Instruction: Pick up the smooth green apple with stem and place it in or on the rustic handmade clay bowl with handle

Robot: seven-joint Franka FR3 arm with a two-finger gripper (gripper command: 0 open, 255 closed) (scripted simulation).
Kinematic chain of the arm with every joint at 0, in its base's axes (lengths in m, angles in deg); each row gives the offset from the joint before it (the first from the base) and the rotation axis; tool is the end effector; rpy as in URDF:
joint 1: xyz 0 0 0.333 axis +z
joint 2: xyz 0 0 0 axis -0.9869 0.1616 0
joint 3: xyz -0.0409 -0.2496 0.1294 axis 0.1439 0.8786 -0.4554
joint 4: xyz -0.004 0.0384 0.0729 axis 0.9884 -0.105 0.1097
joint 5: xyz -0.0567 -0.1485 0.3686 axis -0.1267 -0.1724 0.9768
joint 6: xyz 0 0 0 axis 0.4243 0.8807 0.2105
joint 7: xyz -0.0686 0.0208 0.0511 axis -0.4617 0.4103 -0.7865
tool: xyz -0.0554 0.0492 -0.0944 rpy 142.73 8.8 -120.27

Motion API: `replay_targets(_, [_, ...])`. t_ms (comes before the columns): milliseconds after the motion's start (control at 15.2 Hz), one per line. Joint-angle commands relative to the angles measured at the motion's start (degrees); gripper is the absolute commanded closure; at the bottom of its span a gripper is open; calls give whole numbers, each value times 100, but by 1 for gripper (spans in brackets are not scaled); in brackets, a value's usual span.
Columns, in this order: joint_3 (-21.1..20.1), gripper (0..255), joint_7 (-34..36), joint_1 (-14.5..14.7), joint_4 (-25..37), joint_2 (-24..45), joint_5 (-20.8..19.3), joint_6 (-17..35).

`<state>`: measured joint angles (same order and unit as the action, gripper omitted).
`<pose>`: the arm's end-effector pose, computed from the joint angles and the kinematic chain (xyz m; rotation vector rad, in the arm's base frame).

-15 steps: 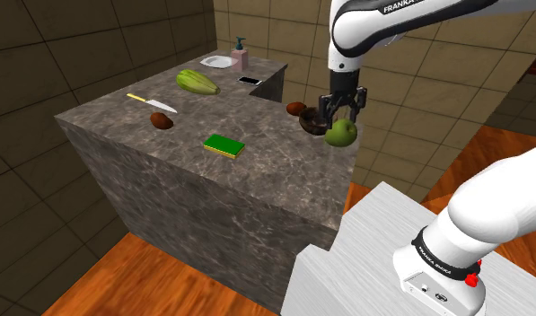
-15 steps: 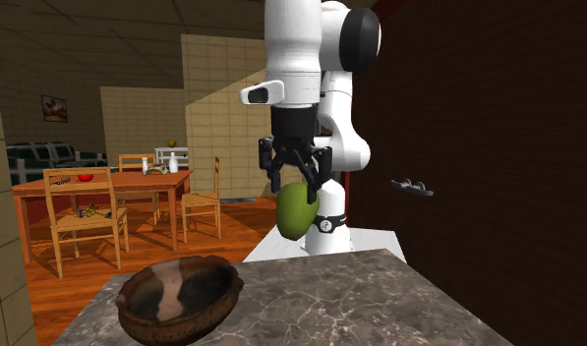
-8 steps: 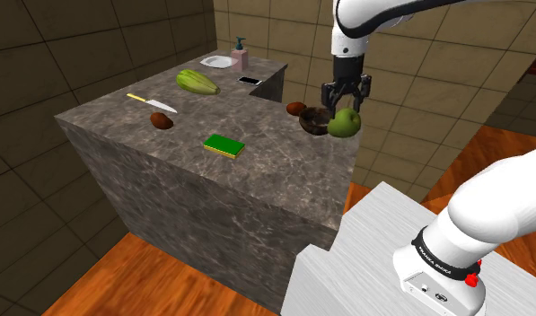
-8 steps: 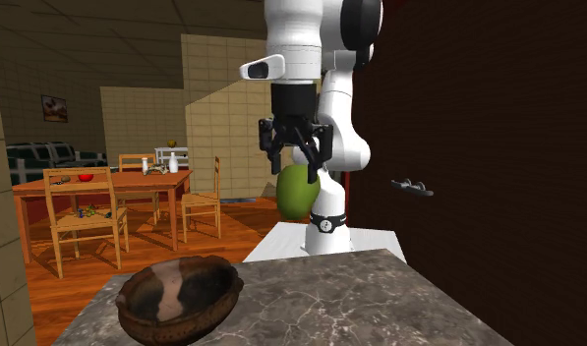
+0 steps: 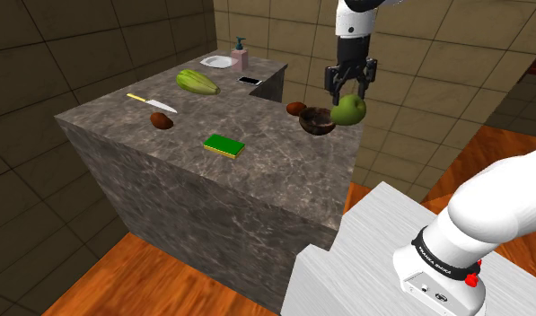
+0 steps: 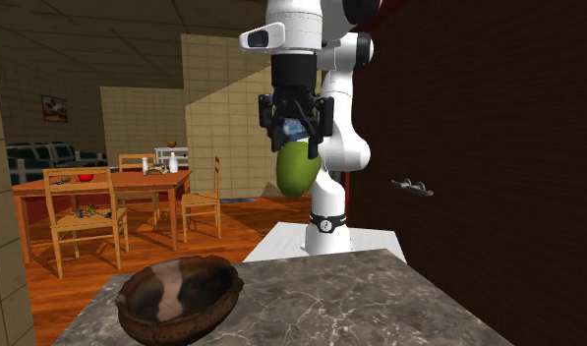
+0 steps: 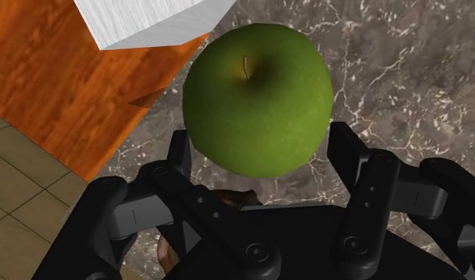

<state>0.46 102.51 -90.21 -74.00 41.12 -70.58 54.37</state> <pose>0.4350 -0.0215 0.4745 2.9886 -0.5685 -0.2884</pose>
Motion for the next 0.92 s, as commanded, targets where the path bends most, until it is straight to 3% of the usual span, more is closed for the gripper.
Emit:
replay_targets(0, [9, 255, -16, -6, 110, 6, -7, -107])
replay_targets(462, [266, 255, -426, -246, 1659, 1379, -278, -263])
replay_targets(858, [434, 255, -767, -408, 3339, 2658, -413, -641])
